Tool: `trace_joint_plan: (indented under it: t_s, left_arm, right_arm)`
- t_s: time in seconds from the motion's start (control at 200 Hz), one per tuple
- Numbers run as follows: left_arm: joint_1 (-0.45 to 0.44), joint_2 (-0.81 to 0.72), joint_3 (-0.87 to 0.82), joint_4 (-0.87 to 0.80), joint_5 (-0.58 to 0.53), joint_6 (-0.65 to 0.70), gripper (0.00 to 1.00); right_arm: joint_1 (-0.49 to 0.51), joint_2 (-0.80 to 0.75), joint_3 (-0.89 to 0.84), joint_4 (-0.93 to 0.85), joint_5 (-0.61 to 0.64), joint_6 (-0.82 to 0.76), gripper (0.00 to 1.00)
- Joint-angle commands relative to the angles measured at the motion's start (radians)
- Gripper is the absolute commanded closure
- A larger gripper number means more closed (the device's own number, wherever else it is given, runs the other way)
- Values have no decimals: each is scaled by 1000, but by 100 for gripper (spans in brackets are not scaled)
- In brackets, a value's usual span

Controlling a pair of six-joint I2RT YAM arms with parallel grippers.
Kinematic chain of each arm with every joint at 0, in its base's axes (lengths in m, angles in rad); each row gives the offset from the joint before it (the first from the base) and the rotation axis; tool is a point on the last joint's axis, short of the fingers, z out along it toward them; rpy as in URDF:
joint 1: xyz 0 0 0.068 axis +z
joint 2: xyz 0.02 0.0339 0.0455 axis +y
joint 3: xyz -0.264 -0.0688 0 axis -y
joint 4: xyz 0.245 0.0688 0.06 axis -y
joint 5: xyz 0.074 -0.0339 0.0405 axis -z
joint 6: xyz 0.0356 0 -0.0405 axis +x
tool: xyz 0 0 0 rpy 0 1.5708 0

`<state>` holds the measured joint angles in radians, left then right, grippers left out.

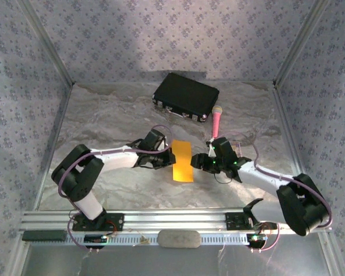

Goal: Fold a paper plane with a square sheet of paper (pick it up from the middle)
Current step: Third fold the triangle at the center of the table.

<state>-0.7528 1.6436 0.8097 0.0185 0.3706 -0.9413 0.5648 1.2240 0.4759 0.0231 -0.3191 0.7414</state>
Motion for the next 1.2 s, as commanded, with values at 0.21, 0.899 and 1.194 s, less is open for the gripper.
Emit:
trace_joint_plan:
  t_s: [0.21,0.899,1.194]
  left_arm:
    - [33,-64,-33,2,27,-14,98]
    - [50,-88,-14,-48,27,-36,98]
    - [49,-86,-19,-40,28,-42,98]
  right_arm:
    - [242,-100,-26,52,400,-187,45]
    - [678,69,35,196,665,-702,42]
    - [761,245,107,205,895,-789,40]
